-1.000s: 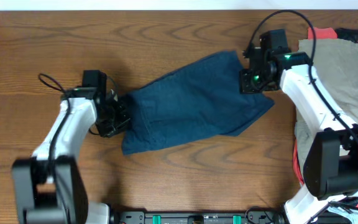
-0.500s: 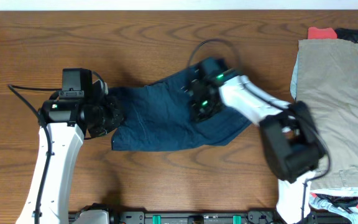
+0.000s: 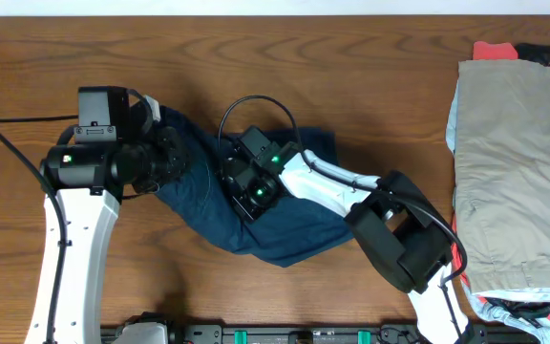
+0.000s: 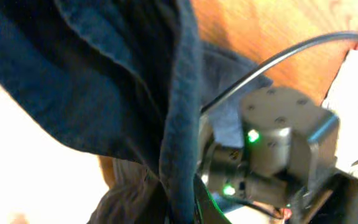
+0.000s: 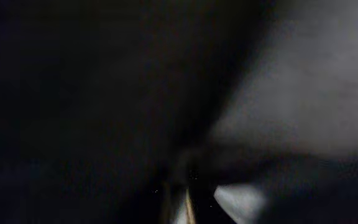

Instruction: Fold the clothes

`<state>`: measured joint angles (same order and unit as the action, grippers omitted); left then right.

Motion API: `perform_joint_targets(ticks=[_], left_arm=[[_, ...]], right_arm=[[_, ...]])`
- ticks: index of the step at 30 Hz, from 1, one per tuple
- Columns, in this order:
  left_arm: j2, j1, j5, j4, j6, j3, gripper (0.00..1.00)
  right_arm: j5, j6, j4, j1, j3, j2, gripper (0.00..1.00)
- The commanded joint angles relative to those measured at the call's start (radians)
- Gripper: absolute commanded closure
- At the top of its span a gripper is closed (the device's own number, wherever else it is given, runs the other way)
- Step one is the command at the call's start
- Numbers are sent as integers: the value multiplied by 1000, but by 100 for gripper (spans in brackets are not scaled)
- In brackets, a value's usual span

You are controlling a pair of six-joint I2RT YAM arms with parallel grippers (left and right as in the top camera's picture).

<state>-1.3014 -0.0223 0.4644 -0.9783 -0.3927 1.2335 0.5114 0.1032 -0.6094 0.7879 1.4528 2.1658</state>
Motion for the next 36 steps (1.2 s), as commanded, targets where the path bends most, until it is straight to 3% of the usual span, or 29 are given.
perform_joint_targets(ticks=[1, 8, 15, 24, 31, 36], left_arm=[[2, 2, 0, -26, 12, 27, 94], [-1, 2, -9, -46, 38, 27, 94], [-1, 3, -8, -46, 38, 27, 94], [-18, 65, -9, -31, 37, 27, 94], [-71, 204, -9, 6, 11, 27, 94], [-145, 322, -12, 77, -70, 27, 94]], right_arm=[[-196, 12, -71, -63, 50, -24, 88], [-430, 12, -262, -235, 83, -172, 93], [-554, 12, -394, -401, 40, -183, 97], [-534, 12, -293, -460, -137, -183, 99], [-476, 51, -188, -435, -257, -183, 99], [-476, 68, -182, -427, -281, -183, 99]])
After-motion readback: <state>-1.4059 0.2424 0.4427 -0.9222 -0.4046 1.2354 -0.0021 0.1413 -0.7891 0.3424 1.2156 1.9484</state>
